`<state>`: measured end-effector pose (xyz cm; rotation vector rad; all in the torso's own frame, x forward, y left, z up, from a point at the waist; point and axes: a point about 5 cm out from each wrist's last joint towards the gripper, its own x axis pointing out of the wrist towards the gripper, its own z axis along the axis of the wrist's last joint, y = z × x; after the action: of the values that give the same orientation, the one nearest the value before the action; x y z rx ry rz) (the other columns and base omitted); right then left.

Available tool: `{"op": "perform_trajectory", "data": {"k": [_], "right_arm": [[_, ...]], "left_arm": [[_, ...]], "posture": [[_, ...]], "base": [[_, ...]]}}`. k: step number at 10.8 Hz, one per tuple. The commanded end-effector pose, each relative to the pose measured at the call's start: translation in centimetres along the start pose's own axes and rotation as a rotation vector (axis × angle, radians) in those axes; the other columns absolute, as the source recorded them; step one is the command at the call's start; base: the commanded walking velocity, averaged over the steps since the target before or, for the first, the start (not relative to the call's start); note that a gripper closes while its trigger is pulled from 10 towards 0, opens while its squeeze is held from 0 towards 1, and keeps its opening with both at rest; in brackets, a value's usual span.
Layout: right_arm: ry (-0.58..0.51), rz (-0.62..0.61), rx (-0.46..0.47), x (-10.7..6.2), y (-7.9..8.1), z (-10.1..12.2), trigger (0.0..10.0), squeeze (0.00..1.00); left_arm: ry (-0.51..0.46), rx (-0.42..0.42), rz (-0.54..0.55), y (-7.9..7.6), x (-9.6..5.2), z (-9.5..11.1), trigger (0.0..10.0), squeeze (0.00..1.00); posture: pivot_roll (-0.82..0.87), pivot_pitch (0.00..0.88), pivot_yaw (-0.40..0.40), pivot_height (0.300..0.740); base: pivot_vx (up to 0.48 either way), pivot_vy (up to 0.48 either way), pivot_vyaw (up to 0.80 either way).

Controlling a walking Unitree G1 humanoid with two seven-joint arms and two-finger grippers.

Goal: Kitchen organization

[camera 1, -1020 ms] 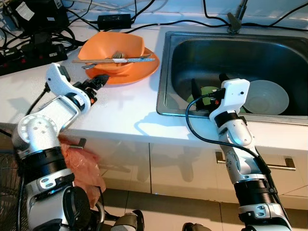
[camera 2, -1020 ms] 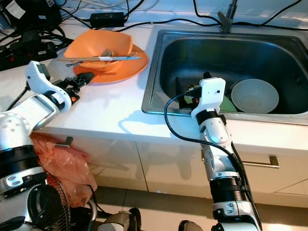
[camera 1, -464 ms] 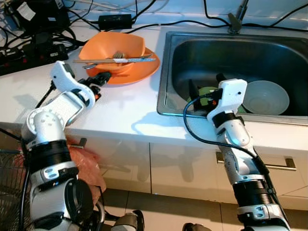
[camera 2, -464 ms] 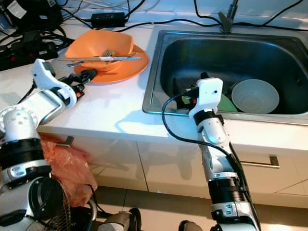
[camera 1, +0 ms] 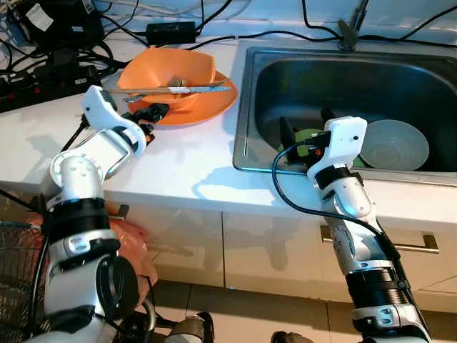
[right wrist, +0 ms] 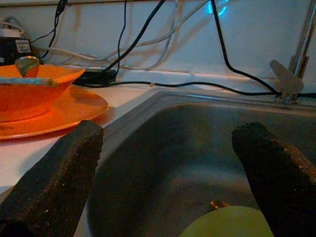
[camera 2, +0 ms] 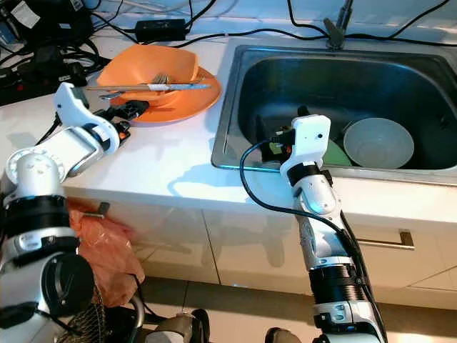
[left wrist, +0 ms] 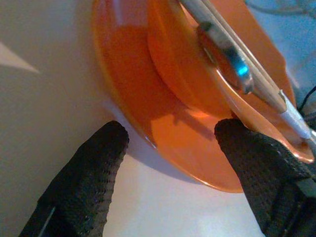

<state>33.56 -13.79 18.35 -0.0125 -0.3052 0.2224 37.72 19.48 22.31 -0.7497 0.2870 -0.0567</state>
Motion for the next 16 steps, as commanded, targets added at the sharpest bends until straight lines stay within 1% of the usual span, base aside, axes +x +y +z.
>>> {"op": "perform_trajectory", "data": {"k": [1, 3, 4, 6, 10, 14, 15, 16], "right_arm": [[0.014, 0.002, 0.000, -0.25, 0.01, -0.10, 10.0, 0.00], [0.014, -0.001, 0.002, -0.26, 0.02, -0.09, 10.0, 0.00], [0.015, -0.004, 0.002, -0.31, -0.05, -0.08, 10.0, 0.00], [0.017, -0.008, 0.000, -0.21, -0.16, -0.08, 10.0, 0.00], [0.019, -0.007, 0.002, -0.10, -0.10, -0.11, 10.0, 0.00], [0.022, -0.008, 0.002, -0.08, -0.10, -0.14, 10.0, 0.00], [0.023, -0.007, 0.002, -0.06, -0.07, -0.16, 10.0, 0.00], [0.023, -0.006, 0.003, -0.05, -0.08, -0.17, 10.0, 0.00]], "left_arm": [[0.027, 0.032, 0.031, 0.32, 0.46, -0.47, 10.0, 0.00], [0.026, 0.043, 0.028, 0.06, 0.72, -0.51, 9.8, 0.00], [0.026, 0.048, 0.032, 0.10, 0.85, -0.49, 0.5, 0.00], [0.021, 0.053, 0.035, 0.23, 0.93, -0.37, 0.0, 0.00], [0.015, 0.051, 0.039, 0.50, 0.92, -0.34, 0.0, 0.00], [0.030, 0.041, 0.040, 0.56, 0.62, -0.99, 0.0, 0.00], [0.035, 0.042, 0.040, 0.54, 0.44, -1.20, 1.8, 0.00], [0.037, 0.044, 0.048, 0.67, 0.22, -1.30, 10.0, 0.00]], "posture": [[0.03, 0.139, 0.065, 0.740], [0.03, 0.142, 0.066, 0.740], [0.03, 0.145, 0.068, 0.740], [0.03, 0.147, 0.068, 0.740], [0.04, 0.145, 0.068, 0.740], [0.04, 0.148, 0.066, 0.740], [0.05, 0.147, 0.065, 0.740], [0.05, 0.148, 0.065, 0.740]], "base": [[0.000, 0.000, 0.00], [0.000, 0.000, 0.00], [0.000, 0.000, 0.00], [0.000, 0.000, 0.00], [0.000, 0.000, 0.00], [0.000, 0.000, 0.00], [0.000, 0.000, 0.00], [0.000, 0.000, 0.00]]}}
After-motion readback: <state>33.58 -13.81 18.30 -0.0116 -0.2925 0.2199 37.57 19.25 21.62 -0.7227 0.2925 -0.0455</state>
